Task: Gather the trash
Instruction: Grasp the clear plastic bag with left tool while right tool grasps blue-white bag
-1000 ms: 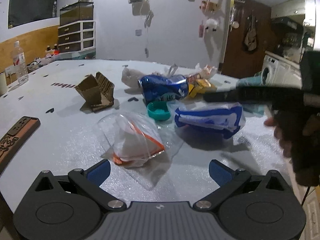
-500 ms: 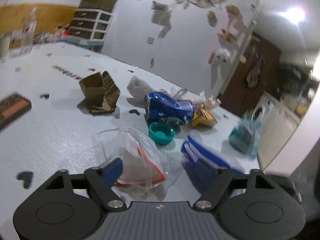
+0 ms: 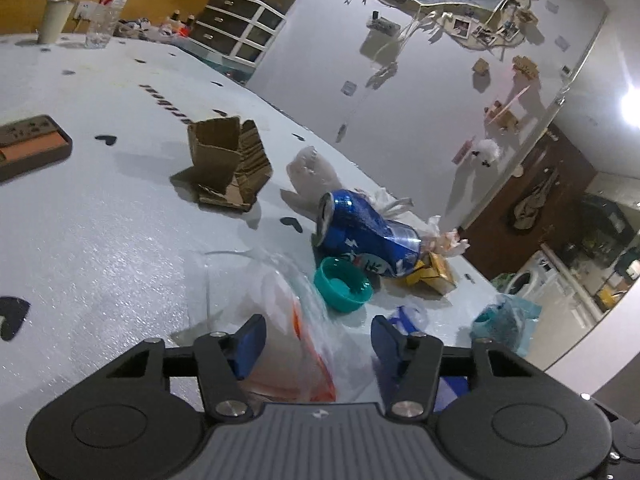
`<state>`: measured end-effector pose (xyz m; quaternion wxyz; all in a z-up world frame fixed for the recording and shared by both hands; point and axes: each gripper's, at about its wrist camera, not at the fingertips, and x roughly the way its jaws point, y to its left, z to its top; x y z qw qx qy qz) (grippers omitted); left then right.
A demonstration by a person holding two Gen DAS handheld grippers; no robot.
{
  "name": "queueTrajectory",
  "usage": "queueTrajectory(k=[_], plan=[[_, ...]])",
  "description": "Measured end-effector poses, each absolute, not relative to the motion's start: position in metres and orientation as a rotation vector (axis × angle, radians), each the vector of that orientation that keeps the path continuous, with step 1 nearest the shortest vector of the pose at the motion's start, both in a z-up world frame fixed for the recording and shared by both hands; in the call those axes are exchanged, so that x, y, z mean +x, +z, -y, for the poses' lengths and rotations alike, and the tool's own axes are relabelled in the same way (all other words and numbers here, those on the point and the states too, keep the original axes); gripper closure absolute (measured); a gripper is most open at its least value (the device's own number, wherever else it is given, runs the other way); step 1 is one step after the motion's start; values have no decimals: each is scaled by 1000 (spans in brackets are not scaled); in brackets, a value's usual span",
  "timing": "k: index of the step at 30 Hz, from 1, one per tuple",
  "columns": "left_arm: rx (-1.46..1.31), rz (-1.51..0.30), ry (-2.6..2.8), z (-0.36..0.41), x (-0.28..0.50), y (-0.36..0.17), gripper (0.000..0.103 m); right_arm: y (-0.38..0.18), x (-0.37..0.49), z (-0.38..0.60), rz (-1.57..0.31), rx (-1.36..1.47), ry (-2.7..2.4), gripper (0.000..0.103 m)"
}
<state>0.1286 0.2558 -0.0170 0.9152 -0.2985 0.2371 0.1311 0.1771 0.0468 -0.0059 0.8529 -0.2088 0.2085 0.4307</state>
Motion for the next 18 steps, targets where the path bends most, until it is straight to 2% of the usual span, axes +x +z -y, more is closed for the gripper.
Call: queueTrajectory(k=[2, 4, 5, 6, 7, 12, 18], plan=[[-599, -505, 276, -255, 131, -17, 61, -13, 184, -55, -462, -431, 891, 20], [-584, -520, 284, -254, 133, -17, 73, -19, 188, -59, -499, -414, 888, 30], [-581, -525, 279, -253, 134, -18, 77, -23, 191, -60, -527, -397, 897, 42], [-573, -525, 272, -252, 133, -18, 79, -25, 194, -60, -547, -379, 900, 55], [-556, -522, 266, -249, 132, -18, 80, -27, 196, -59, -562, -358, 896, 58], [-485, -514, 252, -237, 124, -17, 85, -25, 196, -46, -569, -272, 854, 72], [-373, -492, 259, -217, 109, -4, 90, -11, 188, -26, -556, -175, 844, 82]])
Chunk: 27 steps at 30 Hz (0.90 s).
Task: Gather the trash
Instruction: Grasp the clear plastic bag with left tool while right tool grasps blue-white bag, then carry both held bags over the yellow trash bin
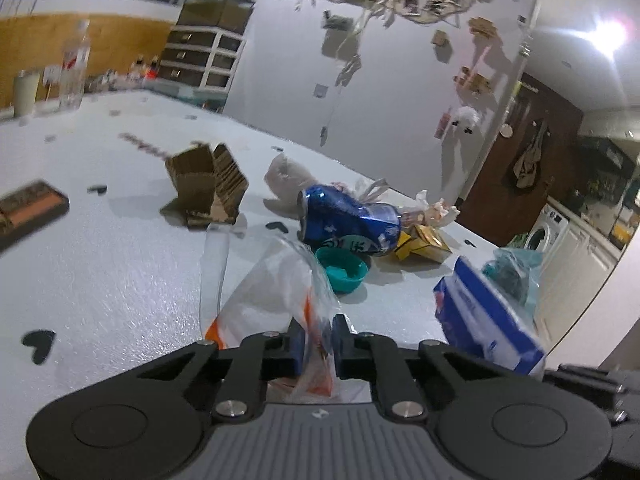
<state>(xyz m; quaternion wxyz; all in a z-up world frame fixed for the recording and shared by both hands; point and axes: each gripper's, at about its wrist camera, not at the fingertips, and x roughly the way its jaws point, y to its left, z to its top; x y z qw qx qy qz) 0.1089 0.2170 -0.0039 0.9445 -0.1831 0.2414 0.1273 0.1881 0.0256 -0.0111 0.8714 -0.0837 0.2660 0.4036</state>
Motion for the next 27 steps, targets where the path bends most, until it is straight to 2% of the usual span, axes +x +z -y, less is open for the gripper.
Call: queueTrajectory(k=[8, 27], plan=[[-235, -462, 251, -182, 86, 15, 94, 10, 169, 5, -542, -65, 804, 83], [-115, -406, 162, -112, 40, 42, 94, 29, 120, 92, -478, 0, 601, 83]])
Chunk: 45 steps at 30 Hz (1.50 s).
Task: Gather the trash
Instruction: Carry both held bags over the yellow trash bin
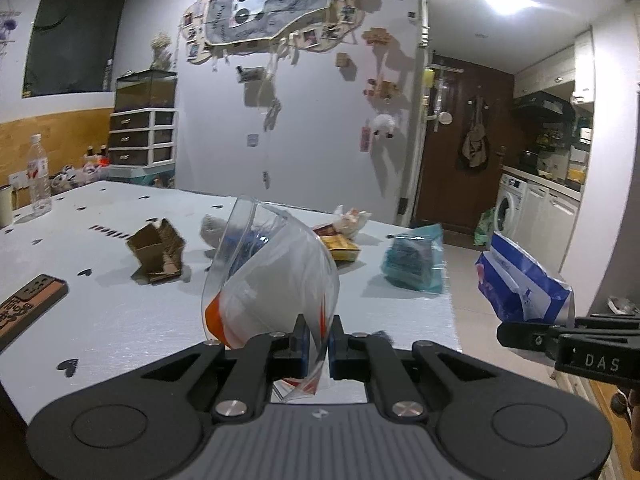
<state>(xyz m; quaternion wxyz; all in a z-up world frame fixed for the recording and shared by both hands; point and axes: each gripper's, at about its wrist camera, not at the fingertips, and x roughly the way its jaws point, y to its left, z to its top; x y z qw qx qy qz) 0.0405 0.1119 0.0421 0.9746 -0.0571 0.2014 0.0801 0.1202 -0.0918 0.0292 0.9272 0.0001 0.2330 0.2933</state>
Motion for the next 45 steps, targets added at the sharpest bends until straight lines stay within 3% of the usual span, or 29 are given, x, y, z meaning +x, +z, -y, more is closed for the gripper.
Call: queueTrajectory(k=[15, 34, 45], plan=[[-51, -450, -24, -25, 67, 34, 94, 17, 112, 196, -469, 36, 348, 83], [-12, -524, -247, 116, 184, 31, 94, -9, 168, 303, -498, 166, 131, 83], [-38, -681, -279, 160, 295, -41, 94, -80, 248, 333, -643, 266, 86, 83]])
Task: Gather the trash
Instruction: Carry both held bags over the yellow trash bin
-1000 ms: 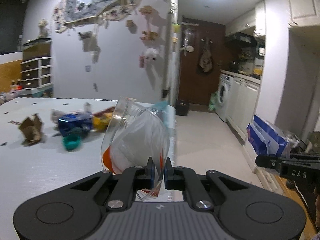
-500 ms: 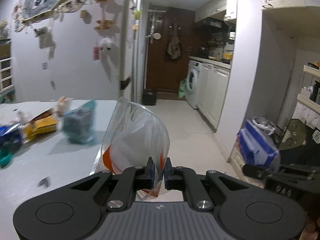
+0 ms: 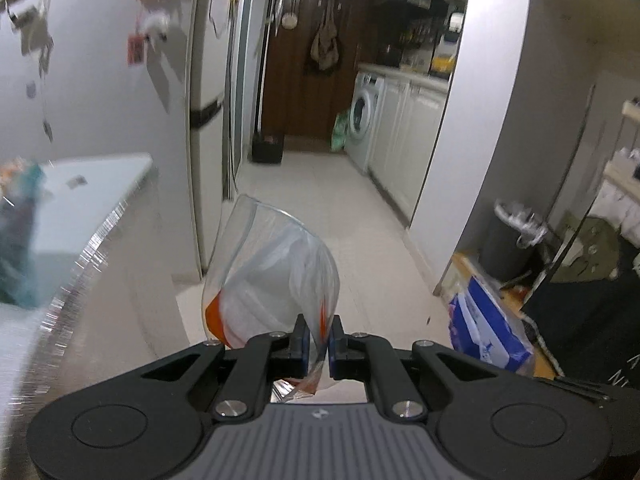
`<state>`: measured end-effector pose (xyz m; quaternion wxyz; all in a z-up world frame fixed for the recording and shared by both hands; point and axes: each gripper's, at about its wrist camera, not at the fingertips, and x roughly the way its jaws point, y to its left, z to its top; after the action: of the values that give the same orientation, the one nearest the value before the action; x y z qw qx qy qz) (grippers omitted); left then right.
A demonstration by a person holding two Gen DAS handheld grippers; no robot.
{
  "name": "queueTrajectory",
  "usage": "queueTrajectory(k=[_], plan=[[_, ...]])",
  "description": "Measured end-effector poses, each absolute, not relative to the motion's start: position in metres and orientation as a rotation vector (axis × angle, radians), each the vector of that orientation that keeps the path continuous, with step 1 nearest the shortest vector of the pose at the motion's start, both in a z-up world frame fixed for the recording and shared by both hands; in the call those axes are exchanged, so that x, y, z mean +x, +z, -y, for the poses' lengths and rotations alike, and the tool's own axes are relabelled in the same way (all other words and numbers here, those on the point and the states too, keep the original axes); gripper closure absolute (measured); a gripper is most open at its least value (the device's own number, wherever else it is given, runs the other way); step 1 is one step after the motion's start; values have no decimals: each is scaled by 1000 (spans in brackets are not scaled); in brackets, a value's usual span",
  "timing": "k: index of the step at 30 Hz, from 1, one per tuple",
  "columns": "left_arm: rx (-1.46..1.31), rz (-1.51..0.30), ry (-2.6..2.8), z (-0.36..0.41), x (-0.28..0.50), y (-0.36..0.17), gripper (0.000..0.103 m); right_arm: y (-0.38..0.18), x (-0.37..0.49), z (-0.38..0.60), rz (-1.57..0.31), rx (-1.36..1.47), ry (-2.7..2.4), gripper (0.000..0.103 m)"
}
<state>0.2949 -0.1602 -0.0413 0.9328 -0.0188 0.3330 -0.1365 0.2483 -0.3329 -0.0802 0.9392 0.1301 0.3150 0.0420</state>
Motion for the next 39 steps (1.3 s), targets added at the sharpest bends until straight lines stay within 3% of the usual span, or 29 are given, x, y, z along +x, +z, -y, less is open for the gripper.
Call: queueTrajectory(k=[10, 20, 31, 39], plan=[[-80, -929, -256, 163, 366, -171, 94, -193, 318, 336, -893, 317, 65, 83], [-66, -1109, -247, 160, 399, -258, 94, -292, 345, 334, -1114, 318, 52, 83], [-32, -1297, -259, 162, 417, -333, 94, -345, 363, 335, -1268, 335, 66, 83], [-25, -1344, -264, 157, 426, -350, 94, -364, 384, 325, -1307, 318, 118, 82]])
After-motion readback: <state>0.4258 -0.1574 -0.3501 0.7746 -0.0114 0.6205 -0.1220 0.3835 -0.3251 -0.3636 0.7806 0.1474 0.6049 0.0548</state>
